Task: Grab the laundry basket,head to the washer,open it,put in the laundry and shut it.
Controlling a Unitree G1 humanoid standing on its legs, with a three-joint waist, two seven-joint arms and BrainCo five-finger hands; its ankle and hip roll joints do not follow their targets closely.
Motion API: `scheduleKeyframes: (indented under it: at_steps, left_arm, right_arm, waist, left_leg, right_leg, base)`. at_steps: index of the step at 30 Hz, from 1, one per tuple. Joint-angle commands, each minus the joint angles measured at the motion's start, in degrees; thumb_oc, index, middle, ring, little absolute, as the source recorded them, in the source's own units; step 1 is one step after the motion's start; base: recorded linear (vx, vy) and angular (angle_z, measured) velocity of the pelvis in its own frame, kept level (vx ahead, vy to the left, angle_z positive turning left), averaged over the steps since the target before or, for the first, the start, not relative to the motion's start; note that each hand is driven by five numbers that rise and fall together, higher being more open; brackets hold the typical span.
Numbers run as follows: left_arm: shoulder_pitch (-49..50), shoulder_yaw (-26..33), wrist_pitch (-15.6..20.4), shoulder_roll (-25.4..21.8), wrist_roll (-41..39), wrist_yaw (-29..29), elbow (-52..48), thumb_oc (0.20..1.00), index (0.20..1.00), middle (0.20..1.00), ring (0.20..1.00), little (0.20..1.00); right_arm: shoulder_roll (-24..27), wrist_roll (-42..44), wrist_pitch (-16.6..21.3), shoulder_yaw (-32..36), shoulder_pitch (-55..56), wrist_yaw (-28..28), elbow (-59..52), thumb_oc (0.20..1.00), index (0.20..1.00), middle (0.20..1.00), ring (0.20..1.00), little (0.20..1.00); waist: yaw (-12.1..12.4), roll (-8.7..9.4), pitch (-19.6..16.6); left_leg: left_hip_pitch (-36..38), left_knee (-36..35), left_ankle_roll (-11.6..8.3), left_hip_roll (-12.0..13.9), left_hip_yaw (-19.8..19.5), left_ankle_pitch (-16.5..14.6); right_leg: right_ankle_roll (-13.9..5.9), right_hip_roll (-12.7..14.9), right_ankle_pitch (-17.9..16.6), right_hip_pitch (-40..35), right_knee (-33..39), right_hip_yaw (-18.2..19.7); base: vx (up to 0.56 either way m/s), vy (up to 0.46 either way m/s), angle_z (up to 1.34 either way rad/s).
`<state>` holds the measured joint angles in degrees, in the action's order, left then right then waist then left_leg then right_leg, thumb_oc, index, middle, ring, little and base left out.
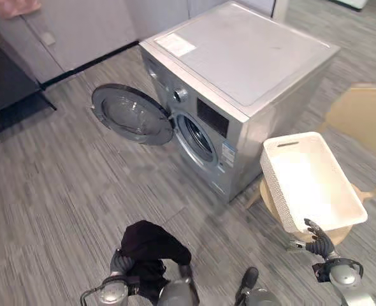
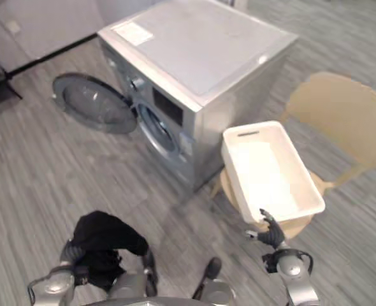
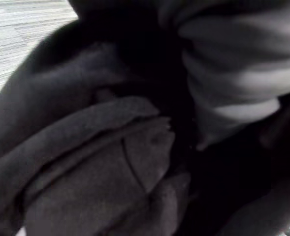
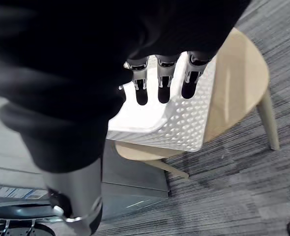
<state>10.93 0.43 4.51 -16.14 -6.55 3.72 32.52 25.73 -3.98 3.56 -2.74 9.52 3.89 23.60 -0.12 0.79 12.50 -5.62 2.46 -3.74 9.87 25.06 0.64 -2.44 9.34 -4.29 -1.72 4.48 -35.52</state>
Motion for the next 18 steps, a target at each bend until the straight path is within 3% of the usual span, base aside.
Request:
scheduleKeyframes:
  at_steps: [1, 7, 8, 9, 10, 12, 15, 18]
  left_arm:
    - [-0.89, 1.83, 2.03, -5.23, -0.63, 1.16, -3.75, 0.2, 0.2, 0.2, 0.2, 0.2]
    - [-1.2, 2.46, 1.87, -7.1, -0.81, 1.7, -5.2, 0.2, 0.2, 0.2, 0.2, 0.2]
    - [-2.97, 1.41, 2.19, -7.7, -1.3, 2.47, -5.91, 0.2, 0.2, 0.2, 0.2, 0.2]
    - [-3.02, 1.42, 2.19, -7.67, -1.31, 2.48, -5.89, 0.2, 0.2, 0.2, 0.2, 0.2]
    - [-3.27, 1.07, 2.32, -7.5, -1.51, 2.53, -6.2, 0.2, 0.2, 0.2, 0.2, 0.2]
    - [-4.02, -0.25, 2.62, -7.01, -1.33, 2.38, -6.5, 0.2, 0.2, 0.2, 0.2, 0.2]
    - [-5.0, -1.51, 2.48, -6.77, -1.16, 1.79, -6.68, 0.2, 0.2, 0.2, 0.2, 0.2]
    - [-5.45, -2.27, 2.41, -7.0, 0.06, 0.91, -6.85, 0.2, 0.2, 0.2, 0.2, 0.2]
  right_arm:
    - [-0.69, -1.24, 0.82, -1.43, -3.15, 0.89, 0.64, 1.0, 1.0, 1.0, 1.0, 1.0]
    - [-3.44, -1.47, 0.39, -4.44, -5.4, 0.7, 0.69, 1.0, 1.0, 1.0, 1.0, 1.0]
    - [-4.23, -1.52, 0.64, -6.09, -6.54, 0.73, -0.22, 1.0, 1.0, 1.0, 1.0, 1.0]
    - [-4.21, -1.52, 0.62, -6.1, -6.59, 0.74, -0.22, 1.0, 1.0, 1.0, 1.0, 1.0]
    - [-4.21, -1.44, 0.64, -6.27, -6.57, 0.62, -0.63, 1.0, 1.0, 1.0, 1.0, 1.0]
    - [-3.9, -0.76, 1.03, -6.69, -6.45, 0.57, -0.83, 1.0, 1.0, 1.0, 1.0, 1.0]
    - [-3.86, -0.54, 1.08, -6.73, -6.0, 0.51, -0.76, 1.0, 1.0, 1.0, 1.0, 1.0]
    - [-3.88, -0.73, 0.89, -6.94, -5.89, -0.16, -0.72, 1.0, 1.0, 1.0, 1.0, 1.0]
  waist:
    - [0.58, 1.04, -2.33]
    - [2.18, 3.04, -0.91]
    - [1.05, 3.34, 0.75]
    - [1.17, 3.36, 0.72]
    - [0.52, 3.15, 1.03]
    - [-0.19, 2.83, 1.96]
    - [-1.14, 2.96, 2.71]
    - [-1.56, 3.32, 2.78]
  left_leg:
    - [0.57, -0.42, 0.37, -2.49, -3.87, -1.13]
    - [0.23, 0.77, 3.05, -5.46, -5.78, -4.14]
    - [1.24, 0.9, 4.1, -6.97, -8.62, -5.35]
    - [1.24, 0.87, 4.1, -6.98, -8.48, -5.45]
    - [1.94, 0.48, 4.33, -7.65, -9.74, -5.62]
    - [2.91, -0.64, 5.28, -9.16, -11.75, -5.08]
    - [4.7, -1.04, 5.65, -11.11, -15.39, -6.19]
    - [6.68, -0.85, 5.39, -12.42, -17.58, -7.78]
  right_leg:
    - [-5.69, 1.38, 5.03, -0.61, -3.14, 6.17]
    - [-6.6, 5.16, 6.3, 2.3, -13.65, 8.18]
    - [-6.06, 2.07, 7.14, 7.95, -19.78, 16.76]
    - [-6.04, 2.13, 7.38, 8.23, -20.18, 16.96]
    - [-5.94, 0.11, 8.01, 9.77, -20.15, 20.14]
    - [-4.54, -2.77, 6.34, 13.32, -17.84, 22.69]
    - [-5.05, -4.48, 3.97, 16.57, -14.84, 24.21]
    - [-5.92, -3.62, 1.52, 18.25, -11.1, 20.14]
  base:
    - [0.17, 0.389, 0.65]
    - [0.1, 0.235, 0.34]
    - [0.13, 0.173, 0.43]
    - [0.21, 0.233, 0.54]
    - [0.07, 0.08, 0.7]
    - [0.19, 0.119, 0.85]
    - [0.27, 0.037, 0.66]
    - [0.27, -0.016, 0.83]
